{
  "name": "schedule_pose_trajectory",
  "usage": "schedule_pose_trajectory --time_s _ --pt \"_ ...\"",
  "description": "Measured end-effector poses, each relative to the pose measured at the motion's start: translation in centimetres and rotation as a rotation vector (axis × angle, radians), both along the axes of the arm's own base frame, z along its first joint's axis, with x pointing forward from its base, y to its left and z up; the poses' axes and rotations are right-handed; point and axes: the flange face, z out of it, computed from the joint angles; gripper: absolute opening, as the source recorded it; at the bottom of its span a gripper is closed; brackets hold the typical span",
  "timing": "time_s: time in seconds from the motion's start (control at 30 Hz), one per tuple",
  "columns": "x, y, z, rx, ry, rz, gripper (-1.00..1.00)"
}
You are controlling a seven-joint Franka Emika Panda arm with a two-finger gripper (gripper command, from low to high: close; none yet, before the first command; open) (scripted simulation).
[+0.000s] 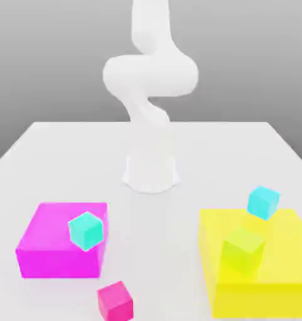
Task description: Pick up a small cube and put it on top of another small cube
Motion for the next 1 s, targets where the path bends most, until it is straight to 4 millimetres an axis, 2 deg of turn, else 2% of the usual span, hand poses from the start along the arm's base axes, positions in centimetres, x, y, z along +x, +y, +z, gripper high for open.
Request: schedule_pose_trajectory --time_s 0.1,0.23,0.37,0.47,0.6,0.73,0.77,0.87,1.0 --pt "3.8 -0.7 -4.9 -0.025 0.086 0.052 0.00" --pt "7.6 -1.5 -11.7 -0.055 0.194 0.117 0.00" --pt "10.4 -2.3 -19.0 -0.082 0.300 0.183 0.00" --pt "11.6 -2.9 -24.7 -0.103 0.379 0.232 0.00" --pt "12.2 -3.8 -32.3 -0.129 0.485 0.297 0.00" --pt "11.6 -4.8 -39.8 -0.156 0.591 0.364 0.00" --pt "11.6 -4.8 -39.8 -0.156 0.591 0.364 0.00" --pt "10.1 -5.7 -46.6 -0.180 0.688 0.428 0.00" --pt "9.7 -5.9 -52.3 -0.186 0.712 0.444 0.00"
